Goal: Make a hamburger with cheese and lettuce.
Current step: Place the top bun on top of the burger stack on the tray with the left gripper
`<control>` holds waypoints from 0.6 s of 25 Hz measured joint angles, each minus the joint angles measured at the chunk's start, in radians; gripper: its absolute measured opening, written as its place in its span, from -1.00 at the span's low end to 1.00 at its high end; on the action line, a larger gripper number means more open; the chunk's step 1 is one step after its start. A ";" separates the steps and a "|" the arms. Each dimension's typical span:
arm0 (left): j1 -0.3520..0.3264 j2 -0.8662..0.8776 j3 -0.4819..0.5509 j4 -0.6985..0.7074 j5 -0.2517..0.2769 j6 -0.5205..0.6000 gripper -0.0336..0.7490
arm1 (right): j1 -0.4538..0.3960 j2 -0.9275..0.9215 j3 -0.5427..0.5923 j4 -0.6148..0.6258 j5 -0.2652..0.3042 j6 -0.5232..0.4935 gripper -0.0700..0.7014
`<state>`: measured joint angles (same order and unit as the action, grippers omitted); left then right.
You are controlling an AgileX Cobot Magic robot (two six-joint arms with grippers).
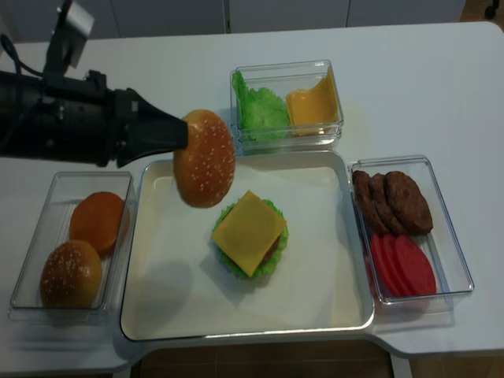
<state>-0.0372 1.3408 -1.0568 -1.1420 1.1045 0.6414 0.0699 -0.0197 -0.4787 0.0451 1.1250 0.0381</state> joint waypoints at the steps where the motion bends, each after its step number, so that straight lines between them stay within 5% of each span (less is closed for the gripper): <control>1: -0.015 0.000 0.000 -0.004 -0.011 0.000 -0.74 | 0.000 0.000 0.000 0.000 0.000 0.000 0.39; 15: -0.044 0.093 0.000 -0.099 -0.017 -0.079 -0.74 | 0.000 0.000 0.000 0.000 0.000 0.004 0.39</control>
<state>-0.0811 1.4336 -1.0568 -1.2411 1.0878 0.5624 0.0699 -0.0197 -0.4787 0.0451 1.1250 0.0416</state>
